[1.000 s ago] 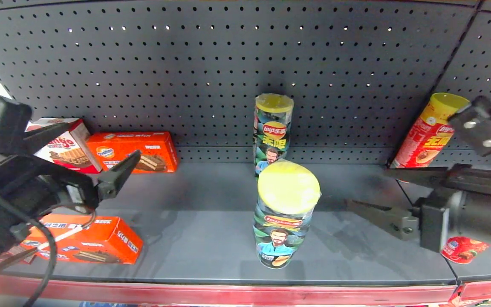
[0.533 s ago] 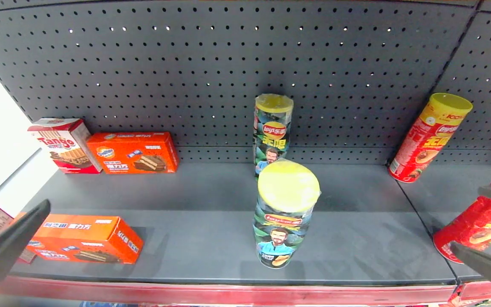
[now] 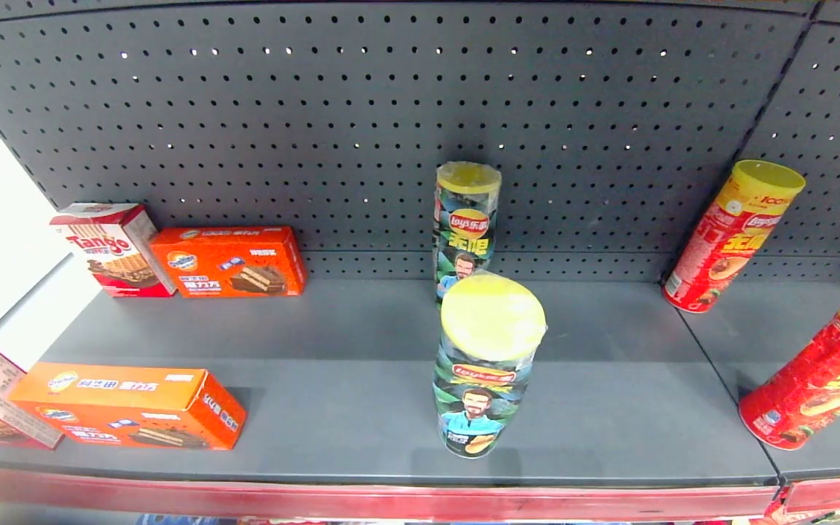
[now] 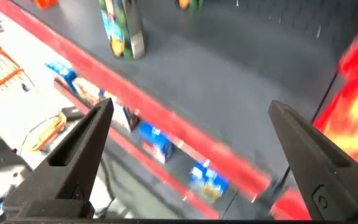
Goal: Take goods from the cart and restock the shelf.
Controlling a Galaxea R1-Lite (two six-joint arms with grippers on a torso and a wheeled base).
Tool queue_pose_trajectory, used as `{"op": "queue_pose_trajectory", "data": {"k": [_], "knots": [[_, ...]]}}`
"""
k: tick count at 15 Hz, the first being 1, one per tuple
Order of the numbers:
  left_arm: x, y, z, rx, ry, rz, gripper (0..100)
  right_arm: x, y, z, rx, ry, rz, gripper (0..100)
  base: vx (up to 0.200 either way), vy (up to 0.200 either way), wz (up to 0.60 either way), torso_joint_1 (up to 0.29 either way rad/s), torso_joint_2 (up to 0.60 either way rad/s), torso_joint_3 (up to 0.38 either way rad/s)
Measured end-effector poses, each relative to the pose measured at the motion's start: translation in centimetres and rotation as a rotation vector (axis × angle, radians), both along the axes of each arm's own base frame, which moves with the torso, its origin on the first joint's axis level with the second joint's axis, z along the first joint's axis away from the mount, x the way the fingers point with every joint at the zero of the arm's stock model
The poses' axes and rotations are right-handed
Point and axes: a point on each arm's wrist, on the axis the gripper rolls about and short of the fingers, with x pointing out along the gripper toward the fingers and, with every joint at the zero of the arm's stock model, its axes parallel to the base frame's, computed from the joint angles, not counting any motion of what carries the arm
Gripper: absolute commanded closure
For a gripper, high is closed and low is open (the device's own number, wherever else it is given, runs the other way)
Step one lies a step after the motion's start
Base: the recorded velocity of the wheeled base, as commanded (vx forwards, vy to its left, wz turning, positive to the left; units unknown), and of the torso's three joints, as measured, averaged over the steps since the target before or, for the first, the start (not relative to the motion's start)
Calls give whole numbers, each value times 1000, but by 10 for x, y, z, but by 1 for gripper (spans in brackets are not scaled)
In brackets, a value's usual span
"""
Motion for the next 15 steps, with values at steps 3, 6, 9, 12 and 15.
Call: {"op": "queue_pose_trajectory", "data": {"k": [3, 6, 9, 12, 15], "knots": [[-2, 0, -30, 11, 42, -18, 0, -1, -4, -22, -18, 51, -83, 0, 0, 0, 0, 0, 0, 0], [1, -2, -34, 17, 91, 59, 0, -7, -11, -60, -110, 214, -260, 0, 0, 0, 0, 0, 0, 0], [5, -4, -35, 21, 148, 217, 0, -9, -15, -65, -97, 257, -484, 0, 0, 0, 0, 0, 0, 0], [1, -5, -35, -2, 118, 329, 0, -15, -17, -65, -42, 225, -658, 0, 0, 0, 0, 0, 0, 0], [-8, -5, -37, -88, 8, 386, 0, -29, -16, -63, 62, 37, -676, 0, 0, 0, 0, 0, 0, 0]]}}
